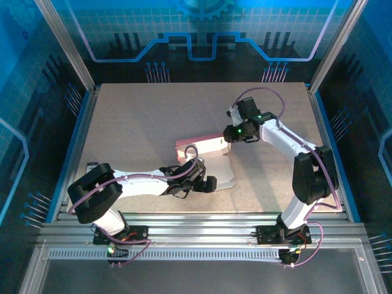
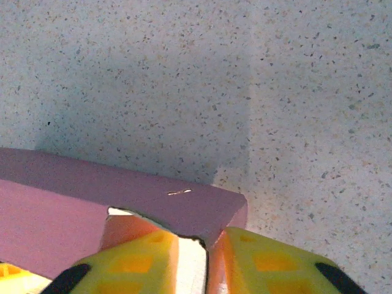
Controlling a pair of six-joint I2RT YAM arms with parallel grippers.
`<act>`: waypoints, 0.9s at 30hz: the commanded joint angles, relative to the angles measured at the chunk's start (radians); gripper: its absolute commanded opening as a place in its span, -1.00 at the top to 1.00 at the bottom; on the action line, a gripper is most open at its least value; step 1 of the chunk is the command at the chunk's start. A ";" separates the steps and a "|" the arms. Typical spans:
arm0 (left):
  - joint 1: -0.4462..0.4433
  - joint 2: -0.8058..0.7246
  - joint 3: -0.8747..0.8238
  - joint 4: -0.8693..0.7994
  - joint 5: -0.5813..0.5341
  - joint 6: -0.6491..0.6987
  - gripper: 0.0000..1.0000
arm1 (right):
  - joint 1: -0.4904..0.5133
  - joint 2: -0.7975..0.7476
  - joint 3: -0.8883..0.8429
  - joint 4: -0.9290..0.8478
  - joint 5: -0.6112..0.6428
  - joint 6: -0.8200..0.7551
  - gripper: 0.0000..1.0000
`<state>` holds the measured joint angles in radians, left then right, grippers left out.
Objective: Fold the paper box
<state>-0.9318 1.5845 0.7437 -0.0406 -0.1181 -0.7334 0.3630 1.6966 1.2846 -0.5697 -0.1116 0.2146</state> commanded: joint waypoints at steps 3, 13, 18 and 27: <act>-0.009 0.032 -0.003 -0.044 0.009 -0.023 -0.99 | 0.039 -0.023 -0.013 -0.028 0.062 -0.020 0.65; -0.009 0.043 0.002 -0.044 0.014 -0.028 -0.99 | 0.090 -0.043 0.004 -0.093 0.142 -0.066 0.94; -0.009 0.047 -0.004 -0.041 0.017 -0.030 -0.99 | 0.090 -0.062 0.015 -0.121 0.103 -0.078 1.00; -0.009 0.057 0.003 -0.039 0.022 -0.031 -0.99 | 0.092 -0.033 0.081 -0.184 0.041 -0.084 1.00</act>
<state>-0.9325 1.5967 0.7513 -0.0360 -0.1200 -0.7341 0.4404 1.6642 1.3308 -0.7036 -0.0303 0.1478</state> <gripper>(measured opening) 0.995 0.066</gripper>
